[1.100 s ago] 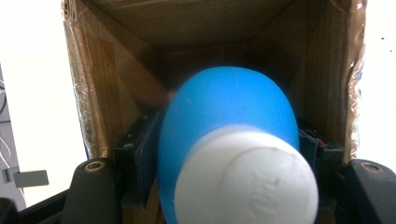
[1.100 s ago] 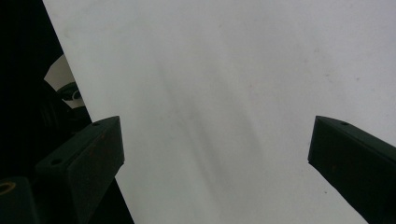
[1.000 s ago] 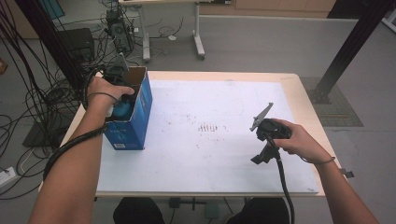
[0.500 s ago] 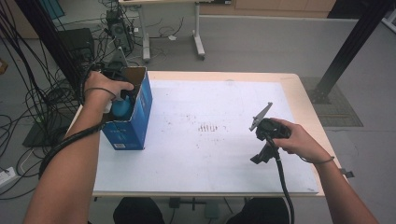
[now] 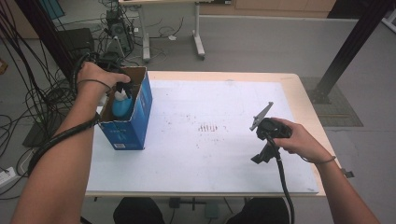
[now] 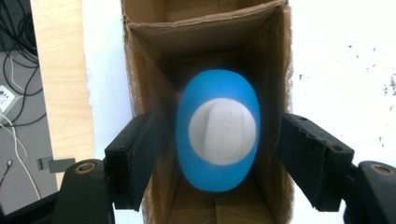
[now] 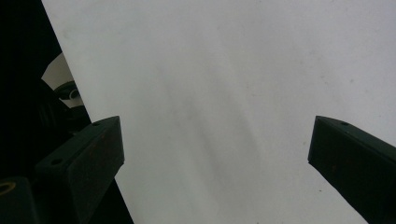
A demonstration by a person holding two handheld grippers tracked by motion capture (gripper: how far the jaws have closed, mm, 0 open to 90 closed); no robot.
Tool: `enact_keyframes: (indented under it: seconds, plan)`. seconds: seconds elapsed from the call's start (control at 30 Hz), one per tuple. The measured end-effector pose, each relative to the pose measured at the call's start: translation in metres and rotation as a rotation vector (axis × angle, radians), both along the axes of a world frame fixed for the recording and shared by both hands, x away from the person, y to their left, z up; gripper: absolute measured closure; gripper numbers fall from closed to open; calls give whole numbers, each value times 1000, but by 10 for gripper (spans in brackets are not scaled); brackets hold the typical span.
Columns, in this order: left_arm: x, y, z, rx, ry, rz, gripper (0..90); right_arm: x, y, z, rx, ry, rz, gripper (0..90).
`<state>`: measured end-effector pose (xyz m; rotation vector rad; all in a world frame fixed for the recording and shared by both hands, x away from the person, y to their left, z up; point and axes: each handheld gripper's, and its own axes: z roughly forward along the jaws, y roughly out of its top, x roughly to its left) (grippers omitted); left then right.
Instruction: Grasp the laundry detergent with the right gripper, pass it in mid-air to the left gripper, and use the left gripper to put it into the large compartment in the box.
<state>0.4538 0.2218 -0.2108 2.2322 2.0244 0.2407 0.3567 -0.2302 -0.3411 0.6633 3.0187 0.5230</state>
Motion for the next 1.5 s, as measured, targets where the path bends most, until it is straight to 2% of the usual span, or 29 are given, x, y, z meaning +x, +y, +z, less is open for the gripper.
enact_keyframes:
  seconds: [0.13, 0.57, 0.73, 0.97, 1.3, 1.5]
  plan:
    - [-3, -2, 7, -4, 1, -4, 258, 1, 0, 1, 2, -4, 4, 31]
    - [-8, -16, 34, 4, -30, -40, 208, 2, 3, 4, -2, -4, 10, 31]
    - [-9, -21, 42, 5, -18, -38, 145, 2, 2, 4, -1, -3, 5, 31]
    - [-8, -27, 50, -10, -28, -47, 112, 1, 2, 4, -1, -4, 6, 31]
    - [-3, -46, 62, -24, -35, -94, 101, 2, 2, 4, -6, 1, 5, 31]
    - [1, -64, 69, -37, -44, -127, 101, 2, 2, 5, -13, 0, 3, 31]
